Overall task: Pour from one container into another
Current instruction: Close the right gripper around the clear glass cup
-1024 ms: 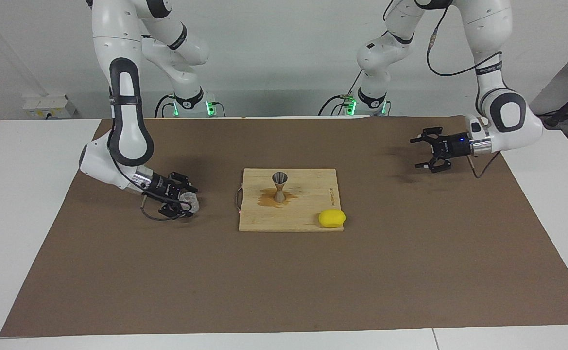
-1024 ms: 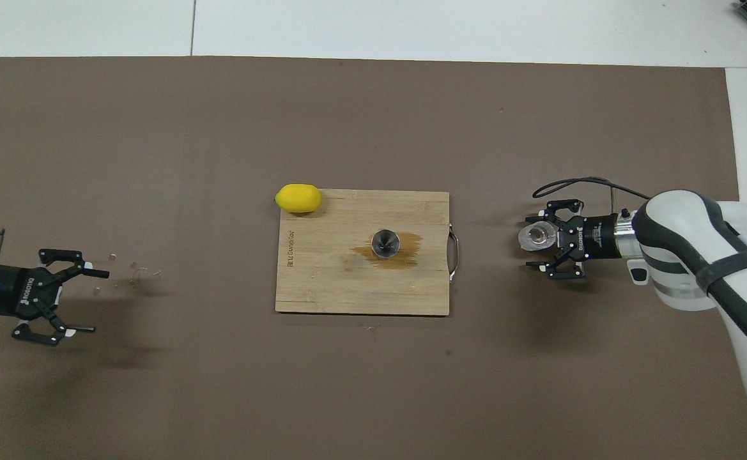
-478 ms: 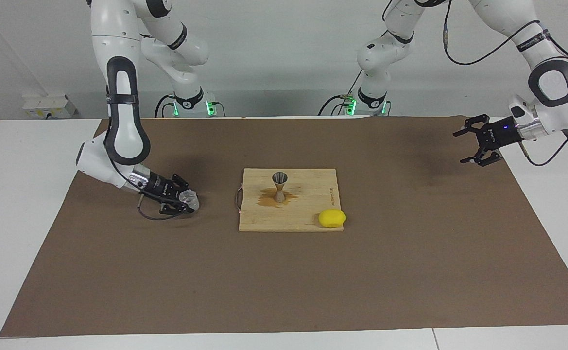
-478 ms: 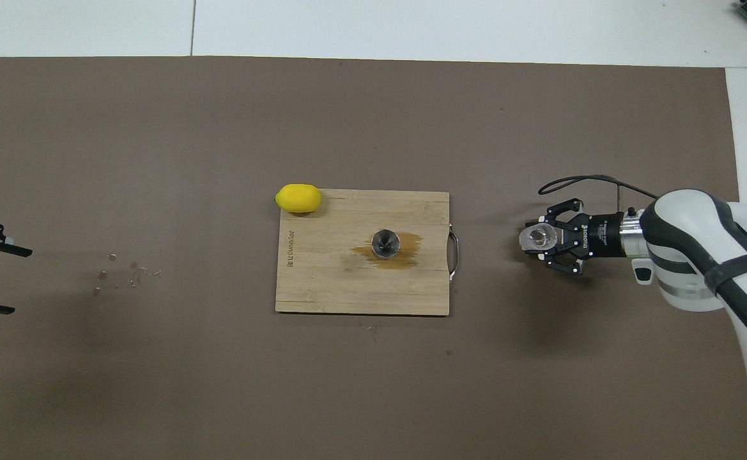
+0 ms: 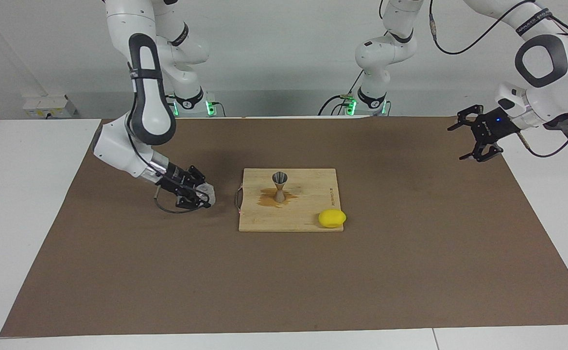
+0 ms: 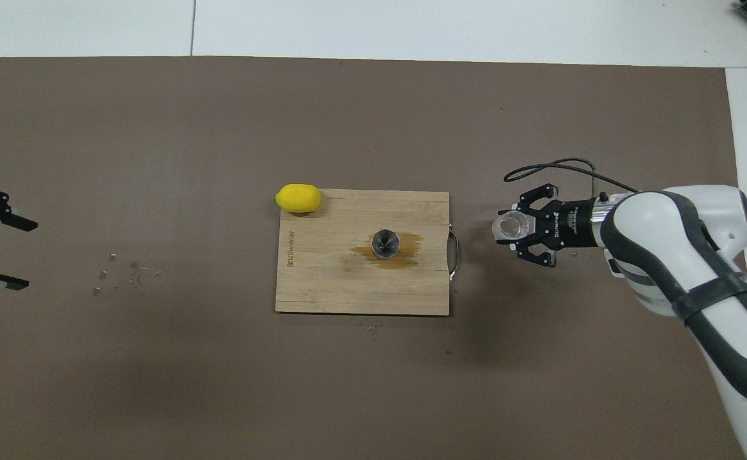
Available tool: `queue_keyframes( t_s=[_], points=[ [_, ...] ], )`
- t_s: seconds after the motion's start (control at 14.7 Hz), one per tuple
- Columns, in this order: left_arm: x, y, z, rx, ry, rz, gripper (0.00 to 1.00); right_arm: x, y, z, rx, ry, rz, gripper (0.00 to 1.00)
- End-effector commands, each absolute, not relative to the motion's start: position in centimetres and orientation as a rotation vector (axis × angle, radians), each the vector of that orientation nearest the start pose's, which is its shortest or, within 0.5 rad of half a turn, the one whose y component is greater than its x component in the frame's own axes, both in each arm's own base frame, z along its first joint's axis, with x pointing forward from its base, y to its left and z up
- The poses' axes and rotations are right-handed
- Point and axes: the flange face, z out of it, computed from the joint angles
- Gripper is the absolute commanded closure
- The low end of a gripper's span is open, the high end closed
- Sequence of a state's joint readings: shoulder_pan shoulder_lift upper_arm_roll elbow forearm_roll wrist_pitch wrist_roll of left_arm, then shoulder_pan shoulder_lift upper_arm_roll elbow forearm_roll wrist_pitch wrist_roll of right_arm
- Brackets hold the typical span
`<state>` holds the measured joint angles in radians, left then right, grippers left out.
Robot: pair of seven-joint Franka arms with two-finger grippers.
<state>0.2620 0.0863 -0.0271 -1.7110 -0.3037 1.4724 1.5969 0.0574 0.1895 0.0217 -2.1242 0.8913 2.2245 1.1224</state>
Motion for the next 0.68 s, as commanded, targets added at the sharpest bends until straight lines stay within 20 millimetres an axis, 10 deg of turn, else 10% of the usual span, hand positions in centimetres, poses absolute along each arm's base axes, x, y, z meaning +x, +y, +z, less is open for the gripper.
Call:
queue_keyframes(
  t_s=[0.0,0.61],
  points=[
    [53.8,9.3,53.0,-2.873,2.095,-0.029,0.0,57.6,10.1,34.8,-1.821,1.931,0.544,1.0],
    [50.7,9.4,58.5,-3.167,0.974,0.226,0.0,58.5,21.9,39.8,-2.092,1.967,0.42,1.0]
  ],
)
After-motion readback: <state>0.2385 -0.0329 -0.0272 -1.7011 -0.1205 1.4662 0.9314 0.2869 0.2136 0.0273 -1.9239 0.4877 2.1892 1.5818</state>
